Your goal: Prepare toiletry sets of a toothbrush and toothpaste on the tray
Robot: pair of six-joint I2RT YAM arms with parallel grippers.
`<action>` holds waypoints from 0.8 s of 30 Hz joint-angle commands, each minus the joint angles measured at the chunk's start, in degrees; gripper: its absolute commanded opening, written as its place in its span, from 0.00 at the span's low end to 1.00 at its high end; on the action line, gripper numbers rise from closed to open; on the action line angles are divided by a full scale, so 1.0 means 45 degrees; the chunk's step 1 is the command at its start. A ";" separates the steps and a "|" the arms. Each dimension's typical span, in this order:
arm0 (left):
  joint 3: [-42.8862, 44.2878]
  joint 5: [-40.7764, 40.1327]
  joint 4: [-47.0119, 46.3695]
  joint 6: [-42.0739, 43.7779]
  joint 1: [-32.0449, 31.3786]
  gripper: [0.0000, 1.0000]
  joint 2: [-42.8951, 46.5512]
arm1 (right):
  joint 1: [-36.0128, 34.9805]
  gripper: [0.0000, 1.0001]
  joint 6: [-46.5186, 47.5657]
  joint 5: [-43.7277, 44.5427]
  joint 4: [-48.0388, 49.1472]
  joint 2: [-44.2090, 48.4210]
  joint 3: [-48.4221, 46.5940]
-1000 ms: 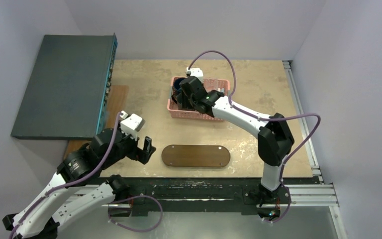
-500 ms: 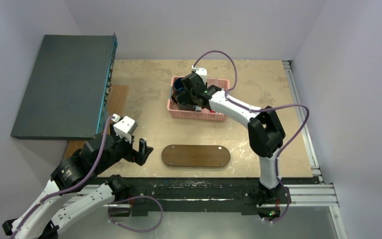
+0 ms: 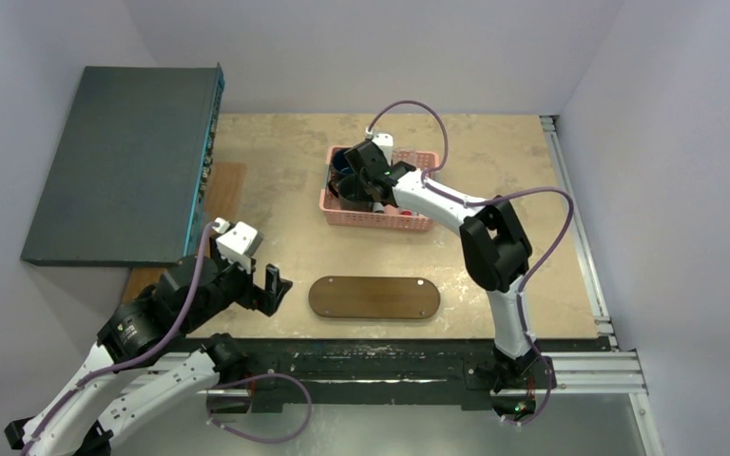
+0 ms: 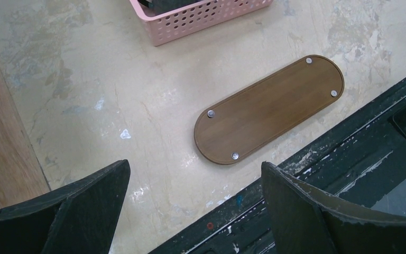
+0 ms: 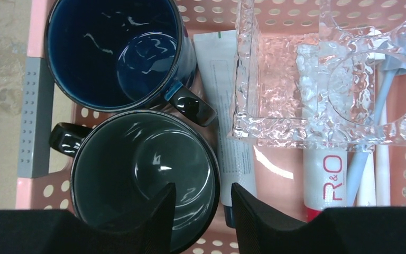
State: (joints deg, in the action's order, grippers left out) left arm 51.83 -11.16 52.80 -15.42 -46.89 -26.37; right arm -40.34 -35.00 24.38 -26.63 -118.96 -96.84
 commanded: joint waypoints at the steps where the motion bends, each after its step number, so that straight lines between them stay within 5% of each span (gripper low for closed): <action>1: -0.0014 -0.0216 -0.0452 0.0060 0.0047 0.94 0.0079 | 0.0102 0.44 -0.0211 -0.0163 -0.0212 -0.0122 -0.0607; 10: -0.0002 -0.0309 -0.0440 0.0047 0.0042 0.94 0.0117 | 0.0151 0.17 -0.0011 -0.0577 0.0007 -0.0241 -0.0579; 13: -0.0010 -0.0332 -0.0436 0.0048 0.0050 0.94 0.0118 | 0.0165 0.00 0.0129 -0.0874 -0.0012 -0.0335 -0.0681; 24: -0.0034 -0.0411 -0.0418 0.0042 0.0047 0.94 0.0118 | 0.0349 0.00 0.0200 -0.1366 0.0626 0.0621 -0.0513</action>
State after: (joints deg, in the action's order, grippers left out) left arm 51.83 -12.23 52.82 -15.42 -46.87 -26.24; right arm -38.63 -33.91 21.65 -27.81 -120.49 -97.60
